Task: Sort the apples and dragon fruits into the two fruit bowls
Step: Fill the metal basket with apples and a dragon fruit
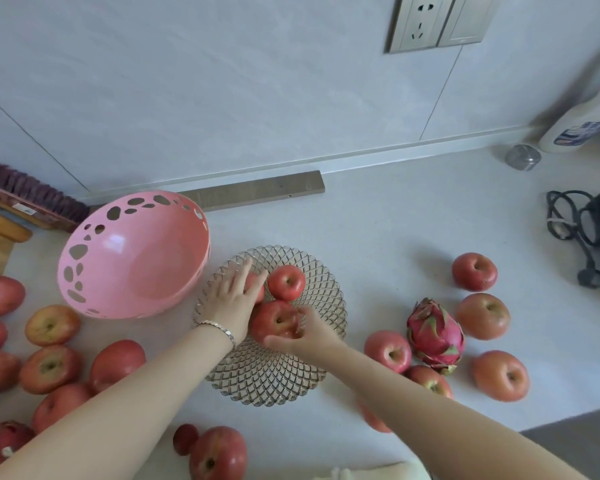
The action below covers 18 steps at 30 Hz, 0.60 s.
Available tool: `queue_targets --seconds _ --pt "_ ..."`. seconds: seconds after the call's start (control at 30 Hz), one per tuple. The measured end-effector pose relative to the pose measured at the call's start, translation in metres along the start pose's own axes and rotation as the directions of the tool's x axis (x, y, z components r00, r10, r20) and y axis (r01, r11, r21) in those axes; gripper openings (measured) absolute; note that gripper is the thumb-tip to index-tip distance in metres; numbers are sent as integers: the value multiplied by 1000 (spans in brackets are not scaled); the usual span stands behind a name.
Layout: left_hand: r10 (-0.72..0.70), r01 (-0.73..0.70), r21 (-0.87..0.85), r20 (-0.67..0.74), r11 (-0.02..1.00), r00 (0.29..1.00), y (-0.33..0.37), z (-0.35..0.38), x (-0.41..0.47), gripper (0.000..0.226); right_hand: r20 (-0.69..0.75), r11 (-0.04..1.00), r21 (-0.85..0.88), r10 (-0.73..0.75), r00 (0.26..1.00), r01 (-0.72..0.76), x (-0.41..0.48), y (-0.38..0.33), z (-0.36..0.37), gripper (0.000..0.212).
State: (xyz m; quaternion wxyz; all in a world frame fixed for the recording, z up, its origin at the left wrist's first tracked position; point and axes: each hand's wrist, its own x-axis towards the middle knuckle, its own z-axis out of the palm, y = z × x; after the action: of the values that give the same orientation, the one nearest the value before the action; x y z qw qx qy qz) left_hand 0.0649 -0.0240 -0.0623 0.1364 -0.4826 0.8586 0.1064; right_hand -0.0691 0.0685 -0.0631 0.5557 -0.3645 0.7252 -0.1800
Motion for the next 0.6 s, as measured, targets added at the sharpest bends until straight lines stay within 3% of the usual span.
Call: queue_targets --seconds 0.1,0.17,0.2,0.3,0.4,0.5,0.6 --pt "11 -13 -44 -46 999 999 14 1 -18 95 -217 935 -339 -187 958 106 -29 9 -43 71" --pt "44 -48 -63 -60 997 997 22 5 -29 91 -258 778 -627 -186 948 -19 -36 23 -67 69" --pt "64 -69 -76 -66 995 996 26 7 -32 88 -243 704 -704 -113 963 -95 -36 31 -75 69" --pt "122 -127 -109 -53 986 991 30 13 -38 78 -183 567 -800 81 980 -196 -33 50 -76 66" --pt "136 -135 -100 -1 986 991 31 19 -39 69 -186 509 -842 43 982 -181 -27 57 -70 59" --pt "135 -137 -70 -21 988 991 33 24 -36 70 -228 560 -804 21 973 -200 -28 48 -75 63" --pt "125 -128 -62 -42 990 991 36 29 -29 76 -294 641 -756 -148 944 -135 -34 30 -86 73"
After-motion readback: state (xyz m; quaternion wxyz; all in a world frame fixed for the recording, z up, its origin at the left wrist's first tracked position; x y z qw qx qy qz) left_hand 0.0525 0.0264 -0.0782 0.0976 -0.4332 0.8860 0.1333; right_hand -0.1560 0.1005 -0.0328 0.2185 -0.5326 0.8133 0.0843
